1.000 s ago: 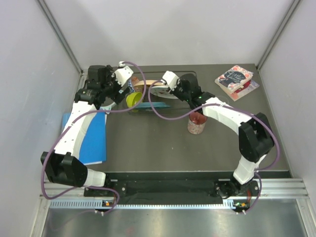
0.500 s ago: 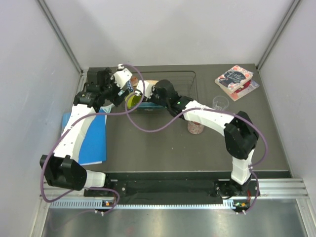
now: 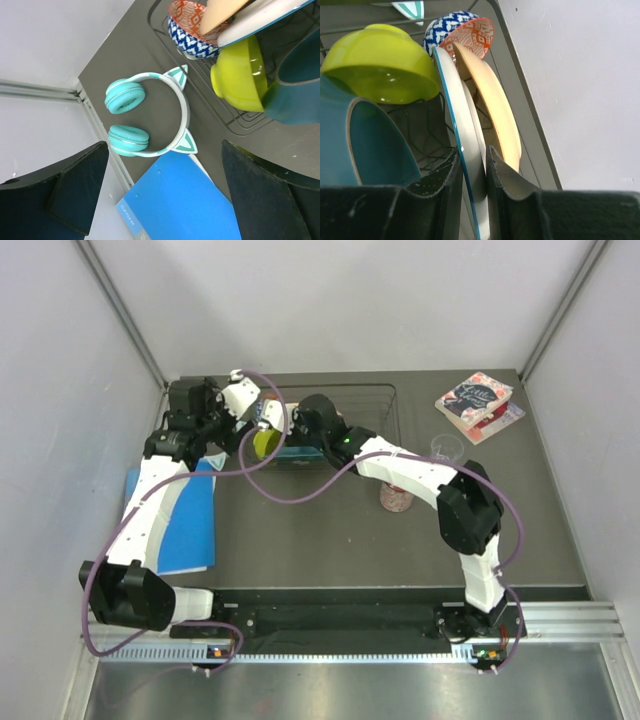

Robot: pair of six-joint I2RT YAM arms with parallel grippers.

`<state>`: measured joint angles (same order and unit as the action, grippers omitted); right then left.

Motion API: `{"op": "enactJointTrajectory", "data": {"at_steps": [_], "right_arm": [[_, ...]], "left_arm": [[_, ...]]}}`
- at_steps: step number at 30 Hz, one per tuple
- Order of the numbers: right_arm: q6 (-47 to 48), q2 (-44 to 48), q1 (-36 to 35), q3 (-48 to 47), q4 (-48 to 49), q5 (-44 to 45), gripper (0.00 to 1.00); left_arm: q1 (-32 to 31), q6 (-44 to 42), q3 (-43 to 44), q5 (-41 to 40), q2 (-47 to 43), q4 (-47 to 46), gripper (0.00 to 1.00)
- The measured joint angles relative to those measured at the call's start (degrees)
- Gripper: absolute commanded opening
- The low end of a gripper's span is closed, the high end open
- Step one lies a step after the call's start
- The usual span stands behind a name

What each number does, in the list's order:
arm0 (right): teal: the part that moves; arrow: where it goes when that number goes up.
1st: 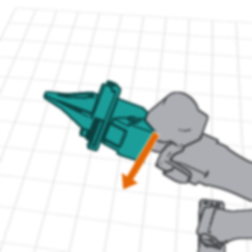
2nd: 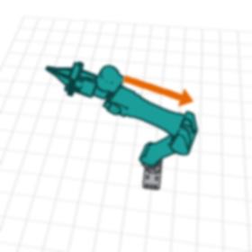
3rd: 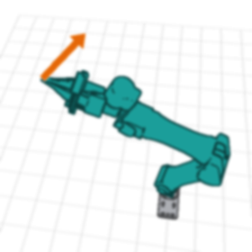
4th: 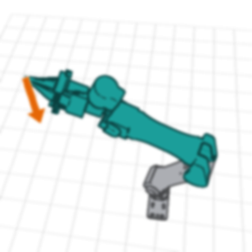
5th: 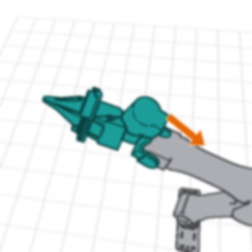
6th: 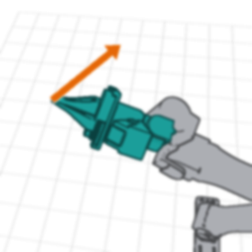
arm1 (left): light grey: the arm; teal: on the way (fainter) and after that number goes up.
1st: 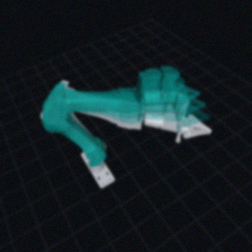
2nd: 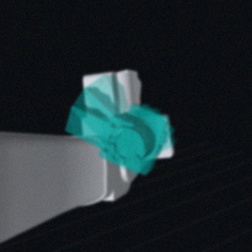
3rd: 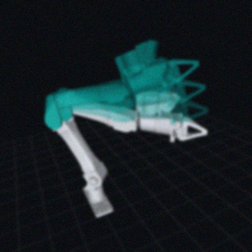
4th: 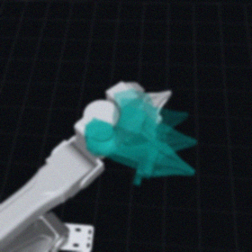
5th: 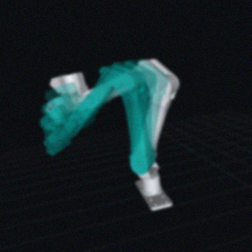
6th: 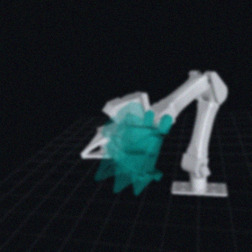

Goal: Load the mixed dishes into the dish rack

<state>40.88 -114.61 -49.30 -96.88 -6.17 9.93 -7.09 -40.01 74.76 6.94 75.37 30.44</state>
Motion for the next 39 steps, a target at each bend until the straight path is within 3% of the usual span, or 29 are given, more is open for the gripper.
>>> {"op": "enactJointTrajectory", "data": {"at_steps": [5,11,18,27,39], "right_arm": [[0.5,-1.9,-0.1,-3.1,-1.1,-0.5,0.23],[-2.0,-4.1,-1.2,-5.3,-0.9,-2.9,0.45],[-4.7,-5.0,-2.8,-5.6,1.5,-2.6,0.54],[-5.5,-5.0,-3.6,-6.4,1.6,0.9,0.76],[-6.1,-2.3,-4.6,-8.5,-6.9,7.3,0.81]], "left_arm": [[0.6,-0.2,0.0,-1.4,-0.2,-0.5,0.99],[1.4,-0.5,0.0,-3.4,-0.2,-0.8,0.99],[1.8,-0.6,0.0,-3.9,-1.4,-1.9,0.99],[1.9,-0.3,0.0,-4.0,-1.8,-3.4,0.99],[1.9,0.7,0.5,-2.3,-2.2,-4.5,0.99]]}}
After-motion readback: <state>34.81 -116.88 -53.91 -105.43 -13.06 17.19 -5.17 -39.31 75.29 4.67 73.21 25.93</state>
